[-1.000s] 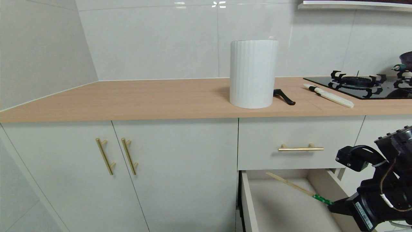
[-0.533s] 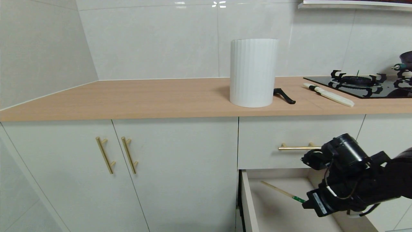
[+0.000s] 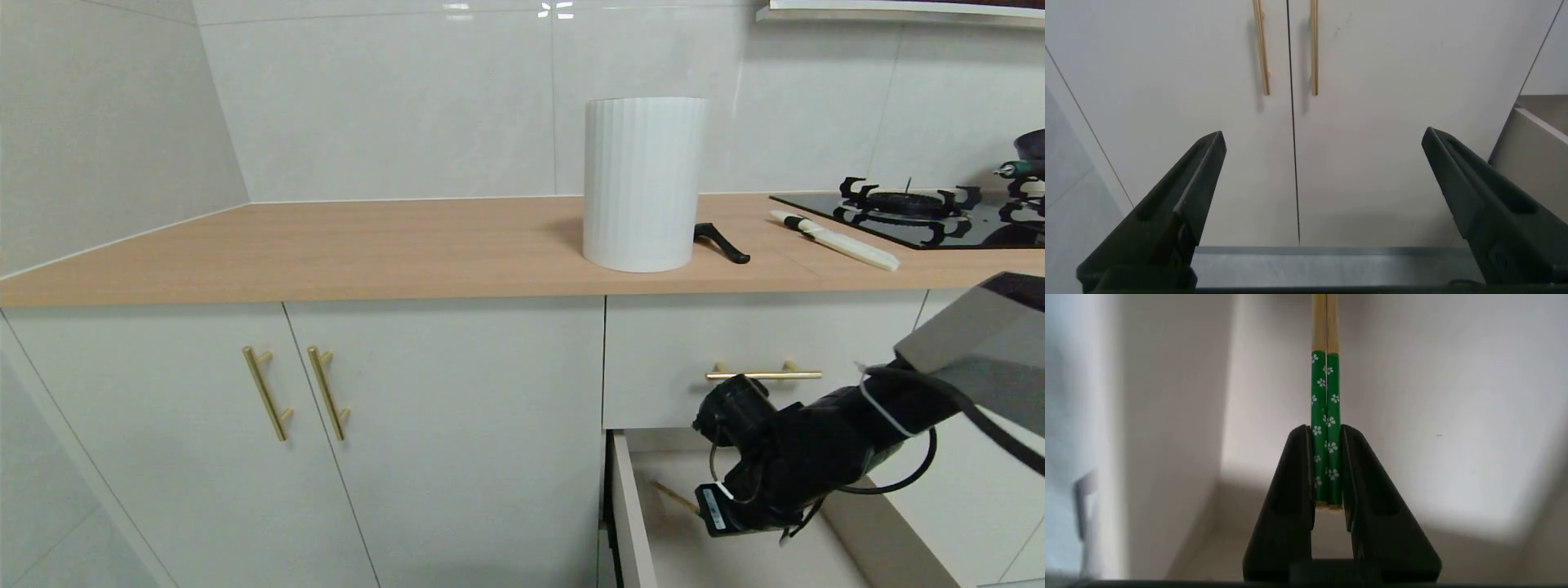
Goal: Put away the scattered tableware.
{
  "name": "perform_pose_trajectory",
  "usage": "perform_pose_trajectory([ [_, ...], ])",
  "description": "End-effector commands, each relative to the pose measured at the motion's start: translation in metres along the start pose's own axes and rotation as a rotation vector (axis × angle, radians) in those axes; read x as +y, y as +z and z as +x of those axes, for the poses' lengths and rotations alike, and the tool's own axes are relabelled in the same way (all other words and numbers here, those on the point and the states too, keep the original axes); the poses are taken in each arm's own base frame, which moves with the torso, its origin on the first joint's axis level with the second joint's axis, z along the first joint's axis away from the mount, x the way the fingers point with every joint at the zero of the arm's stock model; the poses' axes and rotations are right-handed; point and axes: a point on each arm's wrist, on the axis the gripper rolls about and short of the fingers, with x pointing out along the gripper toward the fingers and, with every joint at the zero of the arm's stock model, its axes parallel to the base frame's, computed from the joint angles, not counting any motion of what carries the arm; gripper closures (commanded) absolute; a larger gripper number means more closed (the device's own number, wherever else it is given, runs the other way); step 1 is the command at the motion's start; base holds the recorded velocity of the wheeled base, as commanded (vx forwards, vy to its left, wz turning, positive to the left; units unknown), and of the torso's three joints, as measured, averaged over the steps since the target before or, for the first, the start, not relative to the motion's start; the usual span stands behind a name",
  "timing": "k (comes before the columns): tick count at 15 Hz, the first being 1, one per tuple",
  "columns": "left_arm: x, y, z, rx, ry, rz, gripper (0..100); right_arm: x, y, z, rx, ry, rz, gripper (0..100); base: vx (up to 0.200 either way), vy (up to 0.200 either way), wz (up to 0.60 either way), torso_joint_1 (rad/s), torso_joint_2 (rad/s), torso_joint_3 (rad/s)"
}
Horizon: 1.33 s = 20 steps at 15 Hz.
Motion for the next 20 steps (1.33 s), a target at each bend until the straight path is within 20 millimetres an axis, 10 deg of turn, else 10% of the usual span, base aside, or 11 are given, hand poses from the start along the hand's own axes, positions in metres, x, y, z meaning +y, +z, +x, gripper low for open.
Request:
perform_pose_trajectory([
  [1,0.0000,0.0000,0.0000,0.000,0.001,0.000,0,0.0111,-0.0105,0.0363,0.068,-0.059,-0.004,100,0.000,0.000,0.00,0.000,0.00,0.000],
  [12,0.0000,0.0000,0.0000,0.000,0.001,0.000,0,0.0142,-0.0152,0.0397,0.058,-0.109,-0.004,100,0.000,0.000,0.00,0.000,0.00,0.000],
  [13,0.0000,0.0000,0.0000,0.000,0.001,0.000,0,0.0142,-0.0152,0.0397,0.058,-0.109,-0.005,0,0.000,0.000,0.00,0.000,0.00,0.000],
  [20,0.0000,0.0000,0.0000,0.000,0.001,0.000,0,0.0142,-0.0150,0.0392,0.056,-0.108,-0.004,0,0.000,0.000,0.00,0.000,0.00,0.000],
])
